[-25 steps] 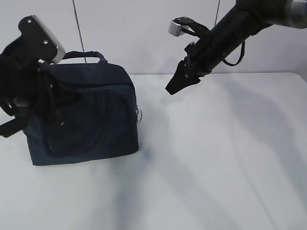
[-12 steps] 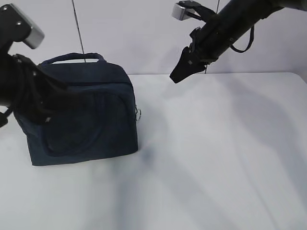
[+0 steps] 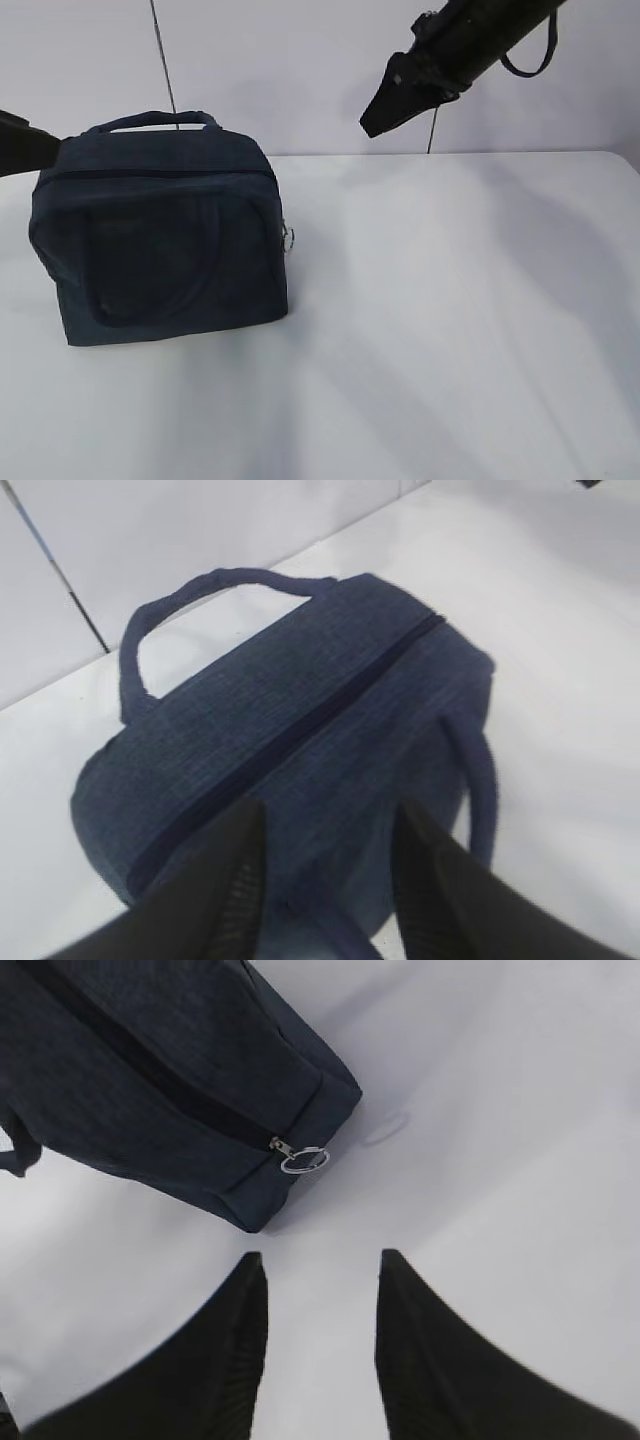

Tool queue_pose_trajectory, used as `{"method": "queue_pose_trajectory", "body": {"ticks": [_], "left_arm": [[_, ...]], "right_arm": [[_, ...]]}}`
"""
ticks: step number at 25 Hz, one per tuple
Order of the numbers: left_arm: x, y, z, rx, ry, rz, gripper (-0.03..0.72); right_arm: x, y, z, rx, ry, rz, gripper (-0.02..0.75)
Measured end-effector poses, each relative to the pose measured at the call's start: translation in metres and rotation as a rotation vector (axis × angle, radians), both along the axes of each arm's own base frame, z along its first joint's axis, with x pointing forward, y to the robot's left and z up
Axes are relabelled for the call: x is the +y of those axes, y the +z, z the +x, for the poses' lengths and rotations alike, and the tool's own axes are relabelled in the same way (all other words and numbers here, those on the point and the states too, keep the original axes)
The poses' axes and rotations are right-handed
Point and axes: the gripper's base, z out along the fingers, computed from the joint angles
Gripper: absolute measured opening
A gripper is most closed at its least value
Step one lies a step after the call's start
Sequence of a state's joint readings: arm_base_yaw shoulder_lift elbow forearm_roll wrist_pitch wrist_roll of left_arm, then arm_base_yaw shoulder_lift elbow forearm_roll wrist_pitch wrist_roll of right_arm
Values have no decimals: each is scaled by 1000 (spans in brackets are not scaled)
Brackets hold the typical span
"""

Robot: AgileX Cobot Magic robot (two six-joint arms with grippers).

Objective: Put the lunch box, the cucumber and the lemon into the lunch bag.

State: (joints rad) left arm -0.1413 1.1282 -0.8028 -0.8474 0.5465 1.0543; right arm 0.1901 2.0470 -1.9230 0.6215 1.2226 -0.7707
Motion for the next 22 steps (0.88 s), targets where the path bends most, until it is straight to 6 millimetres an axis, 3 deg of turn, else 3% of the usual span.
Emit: {"method": "queue_pose_trajectory", "body": {"ticks": [8,17,22], "left_arm": [[3,13,-20,0,-1,-4,302],[14,21,-39,32,108,20,302],[19,26,-48,32,153,22,302]], "right_arm": [[-7,40,-18,-21,-104,9,263],[-26,99,-58,-135,-212,-71,263],[-33,101,-92,-94,-224,-77,263]]}}
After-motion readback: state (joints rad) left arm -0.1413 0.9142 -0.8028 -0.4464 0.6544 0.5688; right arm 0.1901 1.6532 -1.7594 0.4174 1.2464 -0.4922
